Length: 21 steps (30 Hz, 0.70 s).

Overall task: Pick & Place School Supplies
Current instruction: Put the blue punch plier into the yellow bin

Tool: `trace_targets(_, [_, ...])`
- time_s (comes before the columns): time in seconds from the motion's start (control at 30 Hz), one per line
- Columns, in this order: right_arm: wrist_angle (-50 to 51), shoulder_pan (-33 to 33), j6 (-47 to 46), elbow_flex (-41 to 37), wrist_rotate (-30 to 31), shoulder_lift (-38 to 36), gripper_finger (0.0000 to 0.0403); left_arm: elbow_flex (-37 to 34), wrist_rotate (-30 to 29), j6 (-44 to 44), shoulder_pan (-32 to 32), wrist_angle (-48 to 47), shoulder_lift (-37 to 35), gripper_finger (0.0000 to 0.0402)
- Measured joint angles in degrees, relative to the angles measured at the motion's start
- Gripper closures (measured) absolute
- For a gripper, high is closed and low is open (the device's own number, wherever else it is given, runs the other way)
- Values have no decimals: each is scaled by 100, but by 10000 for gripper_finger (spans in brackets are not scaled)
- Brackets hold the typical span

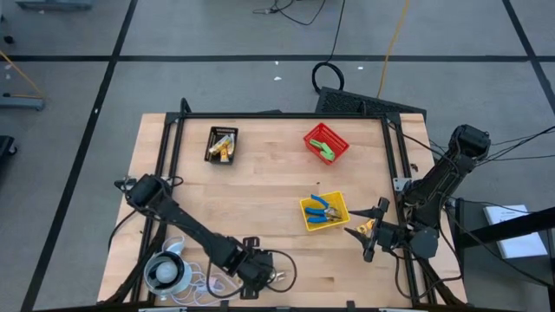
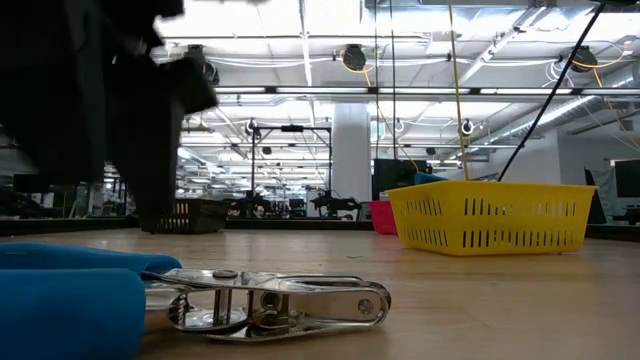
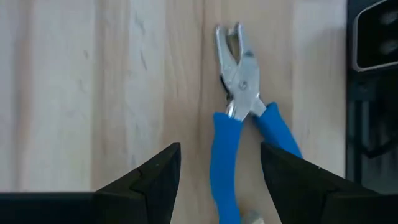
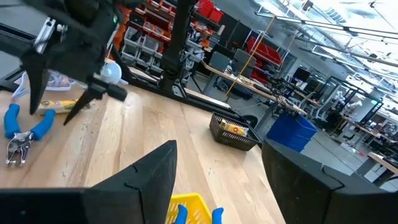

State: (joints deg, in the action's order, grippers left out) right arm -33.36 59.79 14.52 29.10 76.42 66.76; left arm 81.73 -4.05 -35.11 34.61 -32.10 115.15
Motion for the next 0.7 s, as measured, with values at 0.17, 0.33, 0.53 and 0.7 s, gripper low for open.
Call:
trace_targets(0.17, [-1,0,-7,-1,0,0,177,-478,165,-274,2,475,2,176])
trace_targets(0.33, [-1,0,-5,1,0,0,177,-699,273,-404,9,631,2,176])
trace_targets(0.53, [-1,-4,-7,1,2,0,177,-1092,154,-565,20,1282,-48,188])
trace_targets(0.7, [-1,-4,-7,1,4,0,177,-1317,-37,-593,20,1593,-39,260])
